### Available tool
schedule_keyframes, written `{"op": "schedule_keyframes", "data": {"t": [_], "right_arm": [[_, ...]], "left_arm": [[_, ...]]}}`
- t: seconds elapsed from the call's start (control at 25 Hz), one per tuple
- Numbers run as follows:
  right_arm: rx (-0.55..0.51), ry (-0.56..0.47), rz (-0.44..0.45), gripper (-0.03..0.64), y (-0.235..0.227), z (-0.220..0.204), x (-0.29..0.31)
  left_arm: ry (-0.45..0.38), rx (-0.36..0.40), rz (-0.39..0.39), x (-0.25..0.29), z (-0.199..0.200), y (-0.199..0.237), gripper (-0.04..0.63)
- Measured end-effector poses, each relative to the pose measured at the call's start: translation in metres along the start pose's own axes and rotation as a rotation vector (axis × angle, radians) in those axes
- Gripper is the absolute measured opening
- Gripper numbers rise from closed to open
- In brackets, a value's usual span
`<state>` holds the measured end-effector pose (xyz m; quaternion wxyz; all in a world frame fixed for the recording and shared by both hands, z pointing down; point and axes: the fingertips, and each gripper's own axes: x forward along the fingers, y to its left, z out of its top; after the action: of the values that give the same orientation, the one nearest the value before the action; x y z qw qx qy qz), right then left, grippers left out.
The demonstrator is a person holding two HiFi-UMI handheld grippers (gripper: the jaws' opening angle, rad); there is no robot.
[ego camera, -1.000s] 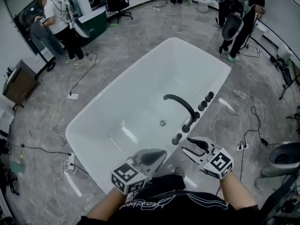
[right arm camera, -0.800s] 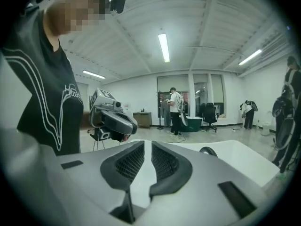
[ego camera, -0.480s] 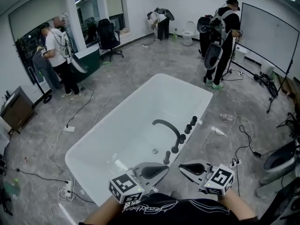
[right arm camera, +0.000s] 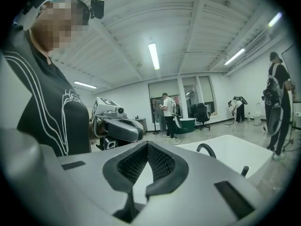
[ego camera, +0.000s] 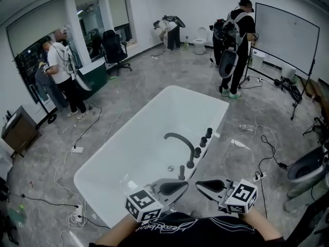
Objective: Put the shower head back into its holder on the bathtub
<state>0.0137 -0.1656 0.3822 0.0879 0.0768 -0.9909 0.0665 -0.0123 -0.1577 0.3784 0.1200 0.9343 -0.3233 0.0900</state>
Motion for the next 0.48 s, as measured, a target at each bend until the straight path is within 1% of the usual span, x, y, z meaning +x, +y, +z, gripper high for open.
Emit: {"op": "schedule_keyframes", "data": {"t": [0.2, 0.32, 0.48], "right_arm": [[0.028, -0.019, 0.001, 0.013, -0.004, 0.003, -0.012], [0.024, -0.017, -0.002, 0.012, -0.006, 0.008, -0.018], [0.024, -0.025, -0.002, 0.012, -0.012, 0.011, -0.022]], "left_arm": [[0.002, -0.001, -0.009, 0.014, 0.002, -0.005, 0.003], [-0.007, -0.005, -0.014, 0.019, 0.009, -0.008, 0.003], [-0.008, -0.007, -0.005, 0.023, 0.009, -0.008, 0.003]]}}
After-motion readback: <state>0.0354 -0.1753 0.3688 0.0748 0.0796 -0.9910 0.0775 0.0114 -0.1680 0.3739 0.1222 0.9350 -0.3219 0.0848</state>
